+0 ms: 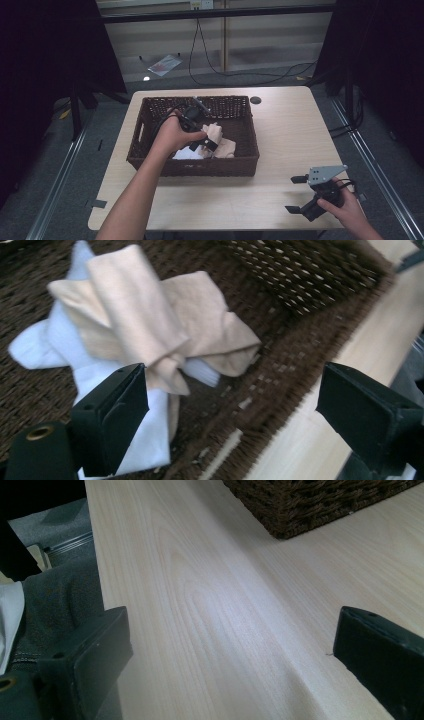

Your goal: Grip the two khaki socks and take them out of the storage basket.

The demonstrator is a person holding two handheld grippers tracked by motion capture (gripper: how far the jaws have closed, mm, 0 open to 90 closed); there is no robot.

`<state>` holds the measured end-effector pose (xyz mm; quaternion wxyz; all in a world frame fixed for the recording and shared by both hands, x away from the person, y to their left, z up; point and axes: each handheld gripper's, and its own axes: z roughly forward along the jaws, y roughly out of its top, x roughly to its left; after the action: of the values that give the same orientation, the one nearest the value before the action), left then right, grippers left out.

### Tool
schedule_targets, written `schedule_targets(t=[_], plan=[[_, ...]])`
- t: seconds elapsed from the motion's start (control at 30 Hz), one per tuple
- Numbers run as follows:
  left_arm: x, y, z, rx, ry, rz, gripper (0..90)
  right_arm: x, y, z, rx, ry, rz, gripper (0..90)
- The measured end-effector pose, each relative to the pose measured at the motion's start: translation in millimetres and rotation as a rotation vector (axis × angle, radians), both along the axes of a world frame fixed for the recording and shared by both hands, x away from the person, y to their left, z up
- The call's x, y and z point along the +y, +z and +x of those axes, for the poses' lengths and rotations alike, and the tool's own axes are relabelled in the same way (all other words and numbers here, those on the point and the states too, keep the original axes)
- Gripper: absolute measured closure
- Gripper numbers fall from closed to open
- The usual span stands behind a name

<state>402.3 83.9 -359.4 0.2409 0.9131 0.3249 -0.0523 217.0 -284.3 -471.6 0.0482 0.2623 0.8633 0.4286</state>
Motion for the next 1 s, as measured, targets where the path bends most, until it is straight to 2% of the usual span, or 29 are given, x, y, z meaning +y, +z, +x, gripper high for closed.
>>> schedule_targets(t=[0.27,0.3,0.37,0.4,0.47,0.73,0.83,0.87,0.9,0.97,1.0], plan=[[2.6,-13.3,15.9,0.005,0.06,0.044,19.1,0.2,0.0,0.1,0.001,0.002,0.0,2.1],[3.1,-15.6,18.1,0.003,0.056,0.05,21.6,0.2,0.0,0.0,0.001,0.003,0.0,2.0],[2.6,-19.7,21.2,0.006,0.08,0.062,24.7,0.0,0.0,0.0,-0.001,0.002,0.0,2.1],[3.0,-22.9,25.2,0.0,0.106,0.056,25.6,0.0,0.0,0.0,-0.001,0.002,0.001,2.0],[2.4,-24.5,27.1,-0.004,0.118,0.055,27.4,0.0,0.1,0.0,-0.002,0.002,0.0,2.0],[-2.5,-43.3,38.2,0.011,0.155,0.06,36.8,-0.1,0.1,-0.1,-0.003,0.002,0.001,2.0],[-3.8,-46.1,39.4,0.017,0.161,0.066,40.3,-0.1,0.2,-0.2,-0.002,0.001,0.003,2.0],[-4.2,-47.4,39.9,0.016,0.154,0.069,41.8,-0.1,0.2,-0.2,-0.002,0.001,0.003,2.1],[-4.4,-48.3,40.2,0.02,0.15,0.071,47.9,-0.2,0.3,-0.1,-0.002,0.002,0.003,2.0],[-4.2,-48.6,40.7,0.007,0.168,0.084,51.4,-0.3,0.3,-0.2,-0.001,0.003,0.004,2.0],[-4.1,-48.6,40.8,0.015,0.162,0.081,56.3,-0.2,0.1,-0.1,-0.001,0.002,0.004,2.1]])
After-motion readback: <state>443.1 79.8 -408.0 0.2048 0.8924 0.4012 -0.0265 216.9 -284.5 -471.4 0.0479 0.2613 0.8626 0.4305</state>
